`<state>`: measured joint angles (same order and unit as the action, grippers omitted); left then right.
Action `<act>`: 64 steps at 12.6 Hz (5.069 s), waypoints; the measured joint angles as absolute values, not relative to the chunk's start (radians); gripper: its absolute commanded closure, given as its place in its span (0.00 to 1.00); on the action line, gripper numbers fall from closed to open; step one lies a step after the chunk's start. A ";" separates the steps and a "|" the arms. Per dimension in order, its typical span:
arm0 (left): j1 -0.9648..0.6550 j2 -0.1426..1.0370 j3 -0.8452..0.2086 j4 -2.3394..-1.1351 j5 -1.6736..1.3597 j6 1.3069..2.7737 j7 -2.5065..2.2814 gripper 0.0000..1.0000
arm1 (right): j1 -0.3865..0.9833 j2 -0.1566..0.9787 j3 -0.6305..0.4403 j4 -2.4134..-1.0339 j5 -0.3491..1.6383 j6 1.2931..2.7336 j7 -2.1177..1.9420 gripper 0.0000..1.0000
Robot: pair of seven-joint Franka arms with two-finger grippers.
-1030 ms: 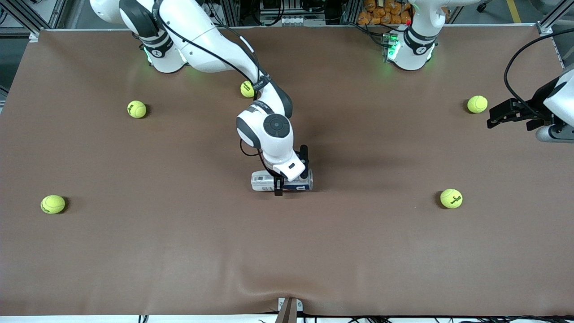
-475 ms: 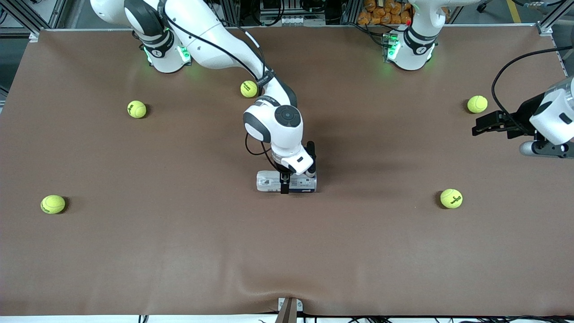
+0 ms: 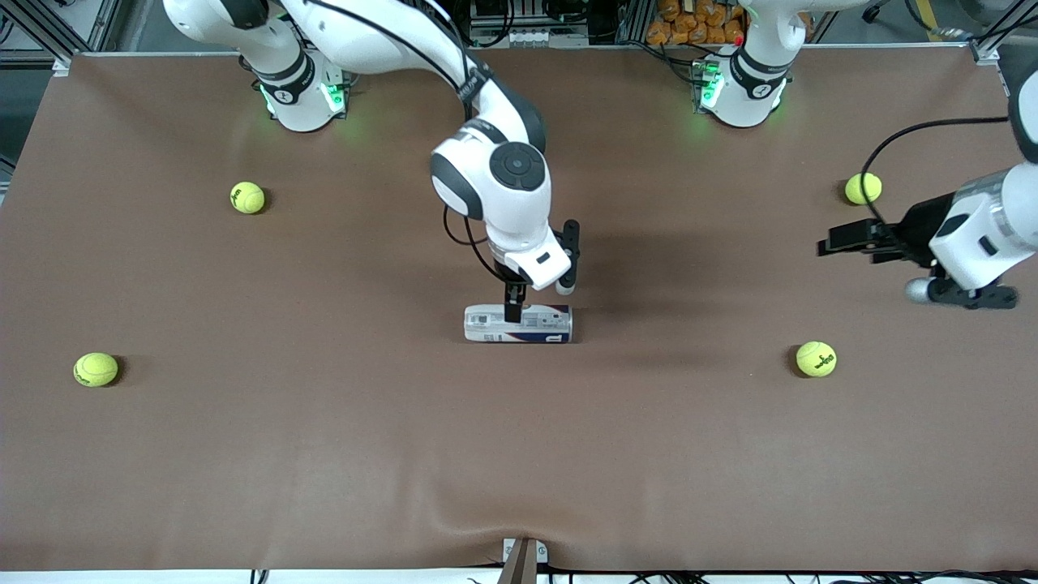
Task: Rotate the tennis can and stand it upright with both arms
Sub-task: 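Lower the can on its side and open the right gripper, then withdraw the right gripper while the left gripper reaches toward the can, then align the open left gripper around the can's metal-lid end, then close the left gripper on the can's lid end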
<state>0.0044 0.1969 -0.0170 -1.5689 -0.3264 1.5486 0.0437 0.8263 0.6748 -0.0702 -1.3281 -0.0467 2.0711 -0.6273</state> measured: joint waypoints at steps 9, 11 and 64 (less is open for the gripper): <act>-0.001 0.451 -0.019 -1.551 -0.749 1.618 0.194 0.00 | 0.572 0.471 -0.086 -1.327 -0.020 1.889 -0.386 0.00; -0.003 0.493 -0.021 -1.552 -0.833 1.622 0.259 0.00 | 0.502 0.423 -0.087 -1.327 -0.020 1.819 -0.371 0.00; -0.402 0.755 -0.019 -1.527 -1.179 2.029 0.224 1.00 | -0.020 -0.013 -0.070 -1.542 0.021 1.479 -0.021 0.00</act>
<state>-0.4023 0.7546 -0.0191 -1.5271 -1.1791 2.0294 0.2236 -0.0199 -0.0126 -0.0700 -1.5418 0.0207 1.4789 -0.0205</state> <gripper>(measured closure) 0.952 0.000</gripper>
